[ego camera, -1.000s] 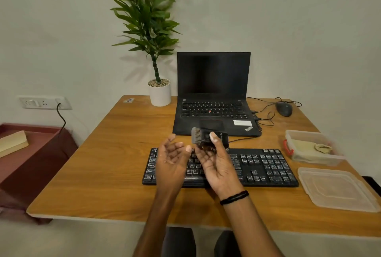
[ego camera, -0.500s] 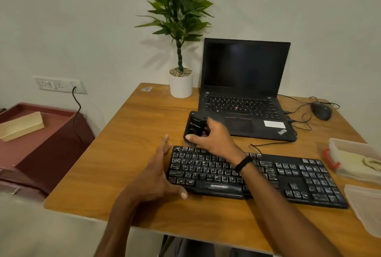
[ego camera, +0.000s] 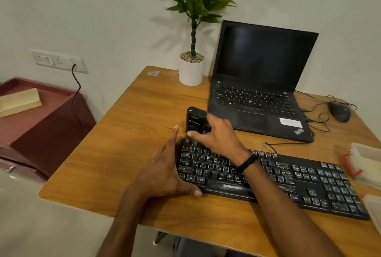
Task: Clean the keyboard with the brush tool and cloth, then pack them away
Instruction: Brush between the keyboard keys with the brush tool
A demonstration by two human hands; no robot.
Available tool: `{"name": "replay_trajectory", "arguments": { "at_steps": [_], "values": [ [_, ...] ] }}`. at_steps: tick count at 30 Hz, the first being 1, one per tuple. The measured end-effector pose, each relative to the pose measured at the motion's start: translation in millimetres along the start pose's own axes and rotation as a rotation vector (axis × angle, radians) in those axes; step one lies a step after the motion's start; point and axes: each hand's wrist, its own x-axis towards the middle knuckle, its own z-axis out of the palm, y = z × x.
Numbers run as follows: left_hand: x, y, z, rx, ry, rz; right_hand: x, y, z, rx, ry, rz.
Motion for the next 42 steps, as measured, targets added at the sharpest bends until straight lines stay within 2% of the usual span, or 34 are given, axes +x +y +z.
{"name": "replay_trajectory", "arguments": {
  "at_steps": [2, 4, 8, 11, 14, 17, 21, 27, 31, 35, 38, 42],
  "values": [
    [0.0, -0.4, -0.7, -0.005, 0.003, 0.005, 3.8, -0.8, -1.2, 0.021, 0.007, 0.011],
    [-0.9, 0.2, -0.9, -0.007, -0.002, 0.005, 3.2, -2.6, 3.1, 0.042, -0.058, 0.005],
    [-1.8, 1.5, -1.8, 0.002, 0.012, -0.012, 3.5, -6.7, 7.2, 0.041, 0.013, 0.012],
    [-0.5, 3.5, -1.9, -0.004, 0.016, -0.016, 3.6, -6.6, 5.3, 0.031, -0.095, 0.026],
    [-0.4, 3.2, -1.2, -0.001, 0.011, -0.026, 2.4, -3.9, 3.4, -0.013, -0.006, 0.027],
    [0.5, 1.7, -0.1, 0.000, 0.008, -0.029, 0.8, -2.7, 2.1, 0.022, -0.115, 0.048],
    [0.5, -1.3, -0.5, 0.007, 0.007, -0.038, 0.1, -6.2, 3.1, -0.040, -0.042, 0.030],
    [0.7, 0.3, 1.1, 0.013, 0.007, -0.033, 4.4, -6.6, -17.4, -0.162, -0.132, 0.053],
    [2.2, -0.1, 0.5, -0.008, 0.020, -0.035, 5.4, -14.2, 4.7, -0.016, -0.191, 0.023],
    [2.3, -2.1, 0.0, -0.020, 0.009, -0.064, 6.7, -7.9, -30.2, -0.140, -0.190, 0.069],
    [4.4, -0.6, 1.6, -0.005, 0.001, -0.051, 0.9, 0.7, -34.7, -0.076, -0.167, 0.126],
    [3.1, -1.3, 1.0, -0.016, 0.013, -0.038, -0.5, -6.1, -1.9, 0.045, -0.202, 0.034]
  ]
}}
